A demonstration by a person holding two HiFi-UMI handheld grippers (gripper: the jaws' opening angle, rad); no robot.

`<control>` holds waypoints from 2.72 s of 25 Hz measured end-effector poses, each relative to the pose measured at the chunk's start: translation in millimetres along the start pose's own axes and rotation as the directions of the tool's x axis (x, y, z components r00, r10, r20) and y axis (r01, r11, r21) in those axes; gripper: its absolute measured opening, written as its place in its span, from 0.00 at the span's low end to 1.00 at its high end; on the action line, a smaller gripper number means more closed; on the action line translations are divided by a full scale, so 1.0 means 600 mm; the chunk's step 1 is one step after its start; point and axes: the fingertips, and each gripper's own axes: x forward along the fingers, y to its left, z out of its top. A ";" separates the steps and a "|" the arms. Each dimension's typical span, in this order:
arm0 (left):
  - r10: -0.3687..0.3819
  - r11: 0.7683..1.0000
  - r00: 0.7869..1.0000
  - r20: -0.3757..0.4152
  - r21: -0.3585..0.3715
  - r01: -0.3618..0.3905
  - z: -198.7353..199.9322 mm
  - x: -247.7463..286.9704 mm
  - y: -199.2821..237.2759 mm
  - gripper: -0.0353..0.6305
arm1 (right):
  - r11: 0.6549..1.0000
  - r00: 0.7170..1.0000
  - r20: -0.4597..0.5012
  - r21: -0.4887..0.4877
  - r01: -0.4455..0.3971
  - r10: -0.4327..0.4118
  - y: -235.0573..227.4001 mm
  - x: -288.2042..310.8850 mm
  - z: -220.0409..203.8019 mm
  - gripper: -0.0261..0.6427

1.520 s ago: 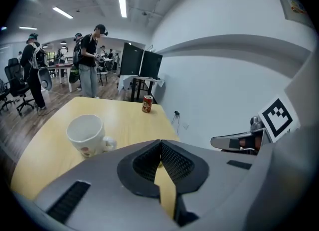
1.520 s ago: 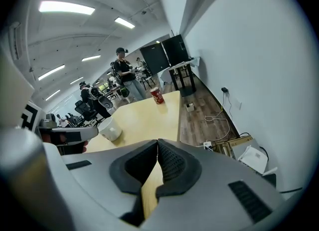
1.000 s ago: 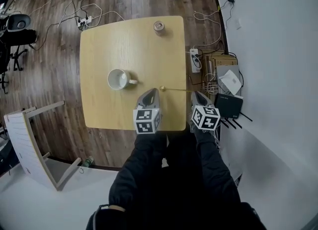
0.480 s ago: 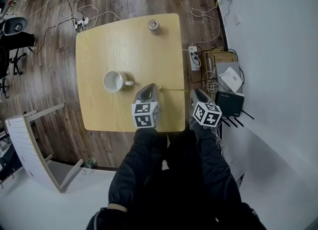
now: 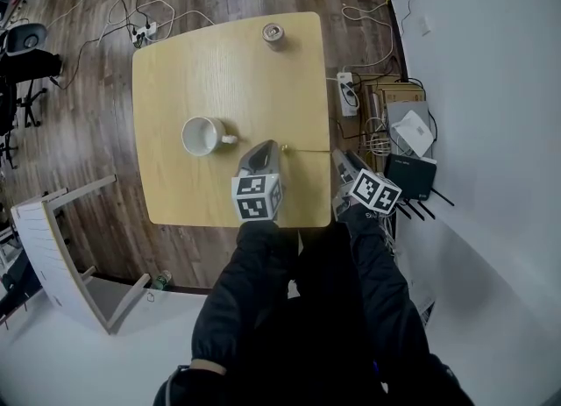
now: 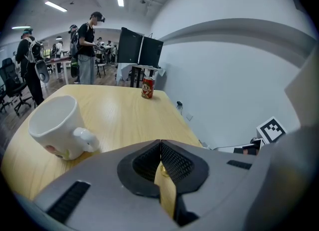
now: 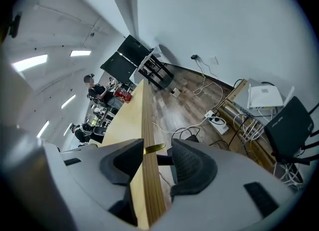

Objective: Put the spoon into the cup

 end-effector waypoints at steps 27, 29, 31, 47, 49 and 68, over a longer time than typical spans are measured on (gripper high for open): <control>-0.016 1.000 0.999 0.044 -0.009 0.017 0.045 -0.035 0.005 0.10 | 0.914 0.928 0.179 0.191 -0.359 0.327 0.144 -0.040 0.078 0.08; -0.012 1.000 0.998 0.057 -0.016 0.013 0.054 -0.042 0.008 0.10 | 0.913 0.923 0.182 0.176 -0.369 0.338 0.158 -0.043 0.087 0.08; -0.006 1.000 0.997 0.072 -0.024 0.008 0.065 -0.053 0.014 0.10 | 0.909 0.916 0.191 0.165 -0.383 0.352 0.177 -0.047 0.096 0.08; 0.141 0.984 0.976 0.166 -0.134 -0.120 0.108 -0.169 0.160 0.10 | 0.821 0.819 0.107 0.039 -0.570 0.563 0.448 0.008 0.101 0.08; 0.165 0.978 0.973 0.161 -0.155 -0.141 0.096 -0.182 0.187 0.10 | 0.827 0.826 0.073 0.017 -0.562 0.559 0.469 0.029 0.082 0.08; 0.262 0.936 0.958 0.118 -0.273 -0.223 0.017 -0.242 0.343 0.10 | 0.884 0.925 -0.110 -0.274 -0.379 0.363 0.543 0.173 -0.063 0.08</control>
